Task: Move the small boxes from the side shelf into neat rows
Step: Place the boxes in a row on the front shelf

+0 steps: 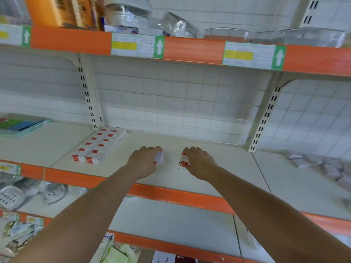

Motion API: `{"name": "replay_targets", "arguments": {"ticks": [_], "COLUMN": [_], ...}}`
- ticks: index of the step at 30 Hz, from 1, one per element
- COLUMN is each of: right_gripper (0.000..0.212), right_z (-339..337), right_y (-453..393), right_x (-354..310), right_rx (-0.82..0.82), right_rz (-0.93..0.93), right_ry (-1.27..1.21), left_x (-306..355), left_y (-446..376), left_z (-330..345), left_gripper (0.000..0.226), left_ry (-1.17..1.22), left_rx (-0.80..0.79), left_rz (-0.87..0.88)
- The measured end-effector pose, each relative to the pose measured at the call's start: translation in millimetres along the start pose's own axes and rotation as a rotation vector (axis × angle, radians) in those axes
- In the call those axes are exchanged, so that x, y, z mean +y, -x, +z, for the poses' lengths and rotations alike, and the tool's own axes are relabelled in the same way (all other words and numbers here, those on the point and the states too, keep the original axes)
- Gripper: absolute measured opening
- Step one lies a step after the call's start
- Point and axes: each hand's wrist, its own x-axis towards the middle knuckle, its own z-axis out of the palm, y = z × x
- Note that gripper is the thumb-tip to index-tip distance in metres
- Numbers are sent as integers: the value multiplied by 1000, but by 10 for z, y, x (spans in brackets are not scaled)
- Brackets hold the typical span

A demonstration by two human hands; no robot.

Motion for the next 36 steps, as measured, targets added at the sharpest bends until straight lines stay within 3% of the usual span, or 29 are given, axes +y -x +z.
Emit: {"name": "replay_targets", "arguments": {"ticks": [20, 28, 36], "right_gripper": [45, 44, 37], "right_z": [319, 449, 628], "right_y": [-1346, -1688, -2021], "right_x": [-451, -717, -1062], "right_rx": [-29, -79, -75], "right_rz": [-145, -46, 119], "right_ry": [31, 9, 3], "left_x": [-1017, -1472, -1939], "left_y": [-677, -963, -1332], "left_z": [68, 79, 79], "left_gripper": [55, 39, 46], "left_ry": [51, 36, -78], "left_rx": [11, 22, -26], "left_rz": [-115, -81, 44]}}
